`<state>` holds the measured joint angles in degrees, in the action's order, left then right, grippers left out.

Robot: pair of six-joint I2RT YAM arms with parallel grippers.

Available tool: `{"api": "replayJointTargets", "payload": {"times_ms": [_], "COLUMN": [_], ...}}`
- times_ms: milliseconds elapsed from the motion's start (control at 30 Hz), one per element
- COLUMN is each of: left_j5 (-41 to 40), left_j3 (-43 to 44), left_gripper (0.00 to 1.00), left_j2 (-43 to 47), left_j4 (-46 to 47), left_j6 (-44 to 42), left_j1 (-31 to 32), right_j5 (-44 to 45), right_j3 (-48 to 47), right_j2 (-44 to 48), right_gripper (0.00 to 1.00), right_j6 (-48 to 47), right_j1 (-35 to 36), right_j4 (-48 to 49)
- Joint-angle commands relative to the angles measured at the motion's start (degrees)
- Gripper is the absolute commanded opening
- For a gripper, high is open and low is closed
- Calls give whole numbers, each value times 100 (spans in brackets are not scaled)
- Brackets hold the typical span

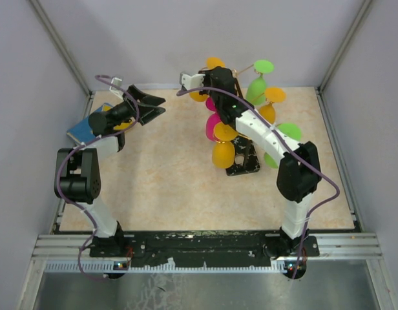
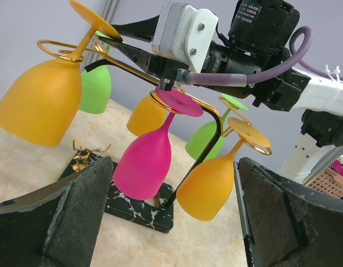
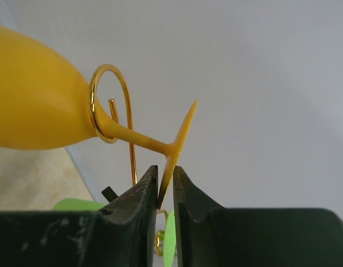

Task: Place the wine glass upside down on the wine glass rack
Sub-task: Turn the wine glass upside down at the wine rack, then reset both arms

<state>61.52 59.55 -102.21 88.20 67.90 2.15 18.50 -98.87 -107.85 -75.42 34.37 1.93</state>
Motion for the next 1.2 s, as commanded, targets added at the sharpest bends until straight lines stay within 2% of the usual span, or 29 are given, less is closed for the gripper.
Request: {"api": "replayJointTargets", "payload": {"times_ms": [0, 333, 600, 833, 900, 1000, 1100, 1167], "left_j5": [27, 18, -63, -239, -270, -174, -307, -478], "left_j3": [140, 162, 331, 915, 1137, 1537, 1824, 2111], "left_gripper": [100, 100, 100, 100, 100, 100, 100, 100], "left_j2": [-39, -85, -169, -396, -421, -378, -229, -123], "left_j4": [1436, 1436, 1436, 1199, 796, -444, -1733, -2975], "left_j6": [-11, -22, 75, 310, 195, -413, -1412, -2272], "left_j1": [-8, -10, -12, -6, -6, -11, -12, -15], "right_j5": [360, 195, 148, -112, -215, -233, -207, -220], "right_j3": [-133, -141, -85, -245, -260, -206, -225, -285], "right_j2": [443, 462, 686, 1029, 1134, 1264, 1271, 1273], "right_gripper": [19, 37, 47, 59, 65, 78, 96, 99], "right_j6": [-19, 95, 301, 1229, 1496, 1741, 2170, 2536], "right_j1": [-32, -26, -18, -18, -18, -31, -134, -252], "right_j4": [-11, -75, -77, -381, -442, -348, -280, -306]}}
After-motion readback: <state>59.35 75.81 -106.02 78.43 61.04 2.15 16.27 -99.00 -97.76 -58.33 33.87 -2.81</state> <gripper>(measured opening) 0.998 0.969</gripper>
